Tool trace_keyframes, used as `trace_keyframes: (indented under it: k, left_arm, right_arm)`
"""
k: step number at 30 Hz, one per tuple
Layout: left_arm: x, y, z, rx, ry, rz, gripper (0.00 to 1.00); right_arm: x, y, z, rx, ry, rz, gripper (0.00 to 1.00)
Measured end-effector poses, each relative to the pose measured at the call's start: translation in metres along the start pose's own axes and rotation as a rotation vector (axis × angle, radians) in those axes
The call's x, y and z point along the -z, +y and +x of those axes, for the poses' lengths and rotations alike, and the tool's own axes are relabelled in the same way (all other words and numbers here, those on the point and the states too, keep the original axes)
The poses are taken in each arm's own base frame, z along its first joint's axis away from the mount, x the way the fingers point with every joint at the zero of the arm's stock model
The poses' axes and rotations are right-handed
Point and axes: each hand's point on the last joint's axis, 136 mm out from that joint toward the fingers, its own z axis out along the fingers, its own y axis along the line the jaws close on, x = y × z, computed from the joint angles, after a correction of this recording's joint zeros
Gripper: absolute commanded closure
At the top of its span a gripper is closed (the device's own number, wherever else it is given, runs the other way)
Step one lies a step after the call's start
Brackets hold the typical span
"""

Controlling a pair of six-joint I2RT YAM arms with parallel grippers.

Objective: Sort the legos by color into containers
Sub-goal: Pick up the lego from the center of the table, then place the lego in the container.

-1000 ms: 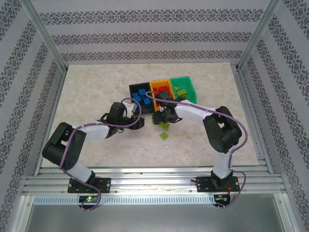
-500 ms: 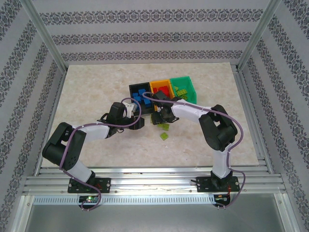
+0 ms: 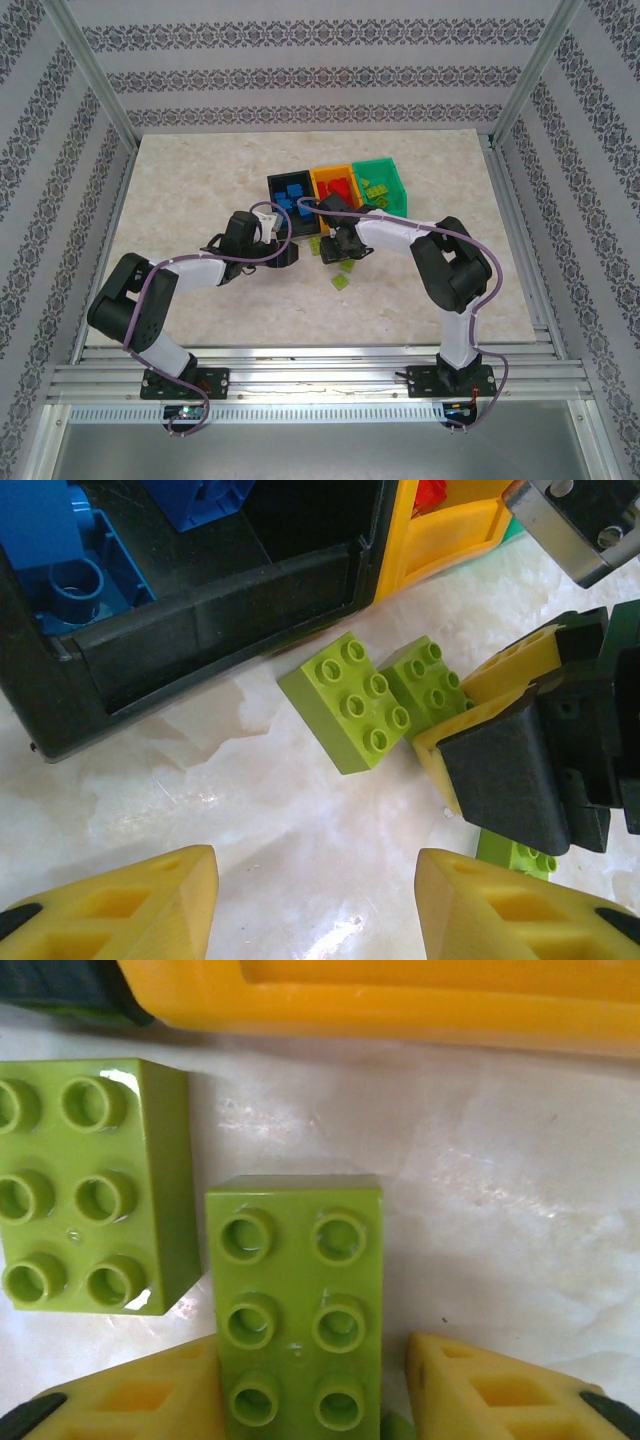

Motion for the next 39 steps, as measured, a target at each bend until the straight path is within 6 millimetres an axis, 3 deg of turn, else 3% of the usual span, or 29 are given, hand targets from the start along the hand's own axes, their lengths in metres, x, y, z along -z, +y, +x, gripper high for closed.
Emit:
trace_keyframes:
  k: [3,7,10,15,17,19,23,27,29,32,37,39]
  left_arm:
    - [0.000,0.000,0.000,0.000,0.000,0.001,0.45]
    - [0.000,0.000,0.000,0.001,0.000,0.001,0.45]
    - [0.001,0.001,-0.001,0.003,-0.002,-0.001,0.45]
    - [0.000,0.000,-0.001,0.020,-0.004,0.009,0.45]
    - [-0.002,-0.001,-0.001,0.032,-0.003,0.021,0.45]
    - [-0.004,-0.001,0.000,0.048,0.004,0.030,0.45]
    - [-0.007,-0.001,0.005,0.067,0.021,0.042,0.45]
    - [-0.007,-0.004,0.005,0.072,0.023,0.055,0.45]
    - [-0.007,-0.005,0.005,0.073,0.025,0.062,0.45]
    - [-0.007,-0.005,0.005,0.073,0.026,0.064,0.45]
    - [-0.007,-0.005,0.005,0.073,0.026,0.064,0.45]
    - [-0.007,-0.005,0.005,0.073,0.026,0.064,0.45]
  right_arm:
    - [0.001,-0.001,-0.001,-0.009,-0.005,0.004,0.69]
    - [0.005,-0.003,0.004,-0.005,-0.012,0.007,0.70]
    - [0.020,-0.009,0.007,-0.015,-0.031,0.004,0.69]
    - [0.079,-0.035,-0.029,-0.097,-0.205,-0.038,0.67]
    - [0.101,-0.059,-0.049,-0.164,-0.290,-0.054,0.66]
    - [0.109,-0.083,-0.063,-0.218,-0.331,-0.046,0.66]
    - [0.101,-0.122,-0.084,-0.296,-0.336,-0.021,0.66]
    - [0.090,-0.138,-0.117,-0.318,-0.342,-0.027,0.58]
    - [0.087,-0.144,-0.140,-0.316,-0.357,-0.031,0.48]
    - [0.085,-0.149,-0.163,-0.321,-0.379,-0.048,0.45]
    - [0.080,-0.146,-0.157,-0.317,-0.363,-0.061,0.45]
    - [0.072,-0.137,-0.135,-0.298,-0.324,-0.061,0.45]
